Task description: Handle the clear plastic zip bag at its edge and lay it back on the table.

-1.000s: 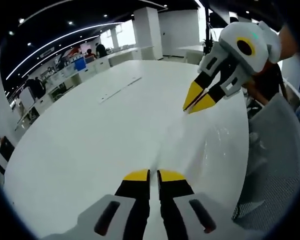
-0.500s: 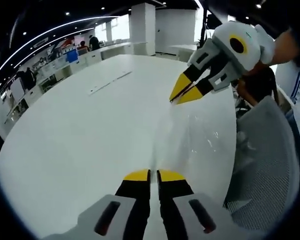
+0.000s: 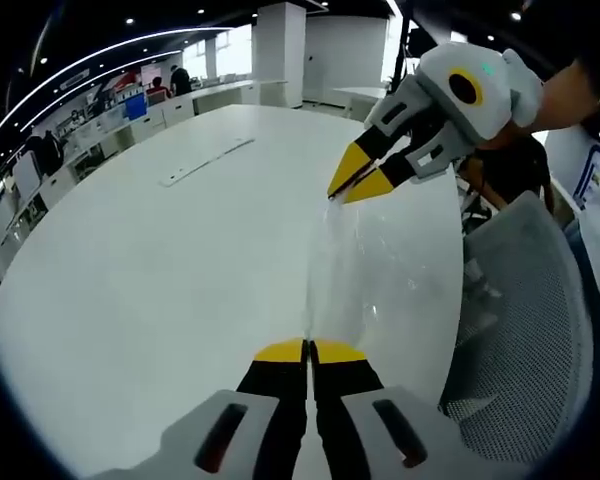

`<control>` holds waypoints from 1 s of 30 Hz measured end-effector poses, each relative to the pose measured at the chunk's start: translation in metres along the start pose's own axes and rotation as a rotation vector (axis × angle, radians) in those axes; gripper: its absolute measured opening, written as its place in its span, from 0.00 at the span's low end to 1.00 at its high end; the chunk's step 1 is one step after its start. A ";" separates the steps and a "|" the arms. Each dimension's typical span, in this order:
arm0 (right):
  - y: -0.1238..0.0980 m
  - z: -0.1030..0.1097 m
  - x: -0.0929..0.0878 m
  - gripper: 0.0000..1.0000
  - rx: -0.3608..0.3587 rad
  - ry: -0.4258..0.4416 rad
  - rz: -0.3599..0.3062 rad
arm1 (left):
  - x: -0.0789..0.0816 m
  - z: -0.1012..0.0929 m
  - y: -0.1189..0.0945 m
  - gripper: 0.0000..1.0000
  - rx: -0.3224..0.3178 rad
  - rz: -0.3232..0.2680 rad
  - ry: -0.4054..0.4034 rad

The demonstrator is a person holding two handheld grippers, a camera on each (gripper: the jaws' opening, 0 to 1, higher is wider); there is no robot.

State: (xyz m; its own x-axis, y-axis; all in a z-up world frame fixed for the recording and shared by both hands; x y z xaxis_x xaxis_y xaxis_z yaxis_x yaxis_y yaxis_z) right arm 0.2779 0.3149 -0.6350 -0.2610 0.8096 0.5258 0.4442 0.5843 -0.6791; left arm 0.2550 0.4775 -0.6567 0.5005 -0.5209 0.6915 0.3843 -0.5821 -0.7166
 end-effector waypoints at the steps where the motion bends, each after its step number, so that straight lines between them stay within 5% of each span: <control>1: 0.000 0.001 -0.001 0.00 0.007 0.006 0.004 | 0.001 0.000 0.000 0.00 0.006 -0.002 0.002; 10: -0.006 -0.005 0.002 0.08 0.009 0.092 -0.019 | 0.010 -0.001 -0.005 0.00 0.128 -0.009 0.115; 30: -0.014 -0.047 0.044 0.13 -0.089 0.056 -0.093 | 0.053 0.034 -0.028 0.00 0.420 -0.081 0.243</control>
State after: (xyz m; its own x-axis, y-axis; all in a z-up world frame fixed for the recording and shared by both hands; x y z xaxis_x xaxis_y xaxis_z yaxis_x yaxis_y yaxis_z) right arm 0.3002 0.3398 -0.5780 -0.2573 0.7462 0.6139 0.4953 0.6474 -0.5793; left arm 0.2978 0.4873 -0.6032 0.2793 -0.6442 0.7121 0.7194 -0.3507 -0.5995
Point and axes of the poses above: the point that each gripper's makers call its tool centre point, and the gripper's own axes: y roughly forward along the fingers, z roughly to its left, x roughly out of its top, the point moved 6 cm from there along -y, roughly backward along the fingers, and after that the axes turned 4 degrees about -y, right-handed, at the moved point
